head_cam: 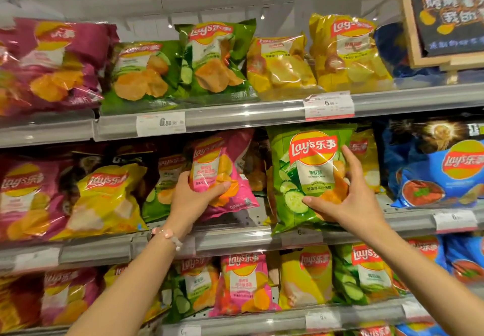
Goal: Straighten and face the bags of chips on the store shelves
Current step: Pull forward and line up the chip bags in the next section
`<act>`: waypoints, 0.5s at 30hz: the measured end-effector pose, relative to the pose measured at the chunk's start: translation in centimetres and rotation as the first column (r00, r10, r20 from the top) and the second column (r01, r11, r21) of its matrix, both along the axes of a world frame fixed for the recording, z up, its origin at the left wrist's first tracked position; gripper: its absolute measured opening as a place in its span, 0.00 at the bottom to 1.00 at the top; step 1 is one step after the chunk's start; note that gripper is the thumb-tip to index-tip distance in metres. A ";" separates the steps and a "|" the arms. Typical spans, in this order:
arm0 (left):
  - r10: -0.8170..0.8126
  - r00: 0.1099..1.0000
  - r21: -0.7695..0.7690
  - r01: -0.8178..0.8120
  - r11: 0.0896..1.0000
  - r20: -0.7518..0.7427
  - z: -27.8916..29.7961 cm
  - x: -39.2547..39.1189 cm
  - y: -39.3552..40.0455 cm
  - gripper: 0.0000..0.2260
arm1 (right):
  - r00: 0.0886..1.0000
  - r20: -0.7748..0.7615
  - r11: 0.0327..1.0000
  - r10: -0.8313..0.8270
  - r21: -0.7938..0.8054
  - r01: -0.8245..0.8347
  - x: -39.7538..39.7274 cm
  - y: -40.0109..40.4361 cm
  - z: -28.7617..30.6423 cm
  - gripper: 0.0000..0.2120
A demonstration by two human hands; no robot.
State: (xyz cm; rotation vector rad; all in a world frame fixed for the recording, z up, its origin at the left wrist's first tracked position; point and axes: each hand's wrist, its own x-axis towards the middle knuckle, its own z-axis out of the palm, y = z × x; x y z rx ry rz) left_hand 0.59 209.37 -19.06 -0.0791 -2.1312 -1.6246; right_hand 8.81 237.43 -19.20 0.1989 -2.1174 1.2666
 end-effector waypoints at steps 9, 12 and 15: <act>0.015 0.997 -0.018 -0.016 1.000 -0.074 1.2 2.9 -6.6 0.39 | 1.000 -0.024 0.990 -0.006 0.139 0.009 -1.1 -6.8 0.4 0.55; 0.010 0.995 0.012 -0.009 1.000 -0.096 1.3 3.7 -8.2 0.35 | 1.000 0.001 0.988 -0.010 0.154 0.010 -2.3 -9.5 0.2 0.56; -0.033 0.996 0.047 0.037 0.998 -0.085 0.9 4.3 -9.7 0.35 | 0.999 0.028 0.979 -0.020 0.203 0.014 -3.7 -12.1 -0.1 0.55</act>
